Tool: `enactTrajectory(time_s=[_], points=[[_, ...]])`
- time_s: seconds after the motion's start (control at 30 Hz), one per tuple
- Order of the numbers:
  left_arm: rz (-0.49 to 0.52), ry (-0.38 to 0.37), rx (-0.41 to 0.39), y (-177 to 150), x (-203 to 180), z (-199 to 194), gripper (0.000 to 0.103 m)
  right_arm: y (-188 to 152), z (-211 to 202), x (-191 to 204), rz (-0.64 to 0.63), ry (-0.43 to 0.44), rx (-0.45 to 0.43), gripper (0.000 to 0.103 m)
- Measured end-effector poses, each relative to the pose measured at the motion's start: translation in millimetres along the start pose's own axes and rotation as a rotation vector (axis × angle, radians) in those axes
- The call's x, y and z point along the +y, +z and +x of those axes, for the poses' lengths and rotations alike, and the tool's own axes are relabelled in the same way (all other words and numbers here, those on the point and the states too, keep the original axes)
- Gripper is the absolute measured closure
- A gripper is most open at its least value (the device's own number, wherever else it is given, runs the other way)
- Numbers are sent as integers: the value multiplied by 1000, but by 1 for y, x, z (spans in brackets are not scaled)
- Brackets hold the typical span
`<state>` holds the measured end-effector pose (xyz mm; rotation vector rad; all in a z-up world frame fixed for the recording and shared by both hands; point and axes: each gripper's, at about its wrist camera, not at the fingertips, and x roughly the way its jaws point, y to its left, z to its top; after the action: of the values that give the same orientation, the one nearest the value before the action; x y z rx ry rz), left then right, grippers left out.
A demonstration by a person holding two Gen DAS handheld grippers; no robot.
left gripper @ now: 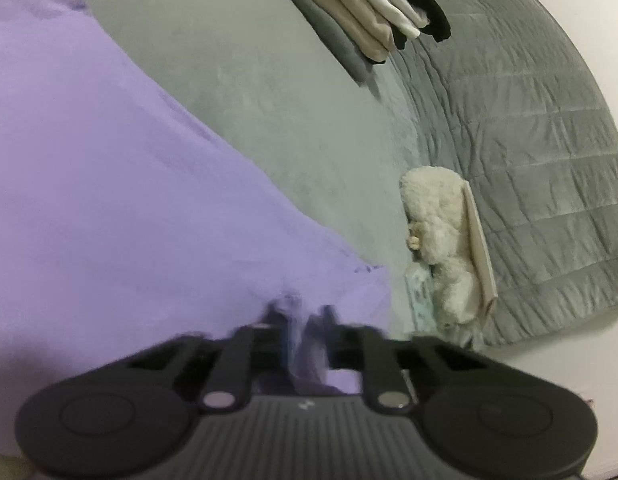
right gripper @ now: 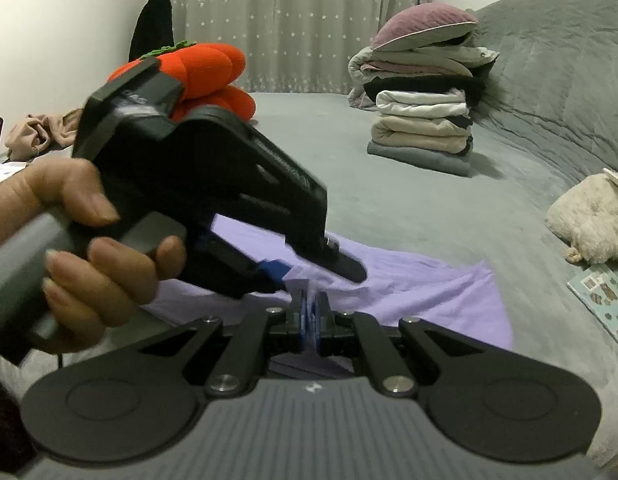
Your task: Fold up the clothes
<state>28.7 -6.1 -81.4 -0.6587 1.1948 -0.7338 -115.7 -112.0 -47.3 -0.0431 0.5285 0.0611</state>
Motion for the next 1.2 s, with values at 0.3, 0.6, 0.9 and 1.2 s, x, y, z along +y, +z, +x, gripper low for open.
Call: enactTrajectory(time_s=[0.3, 0.6, 0.9, 1.2], points=[[106, 44, -113, 14, -2, -35, 102, 16, 7, 19, 11, 47, -30, 100], [141, 117, -178, 34, 35, -94, 102, 37, 32, 62, 24, 158, -47, 100], [136, 203, -274, 50, 78, -168, 102, 55, 59, 133, -14, 309, -48, 100], [117, 273, -350, 63, 116, -220, 102, 71, 85, 183, -51, 410, -46, 100]])
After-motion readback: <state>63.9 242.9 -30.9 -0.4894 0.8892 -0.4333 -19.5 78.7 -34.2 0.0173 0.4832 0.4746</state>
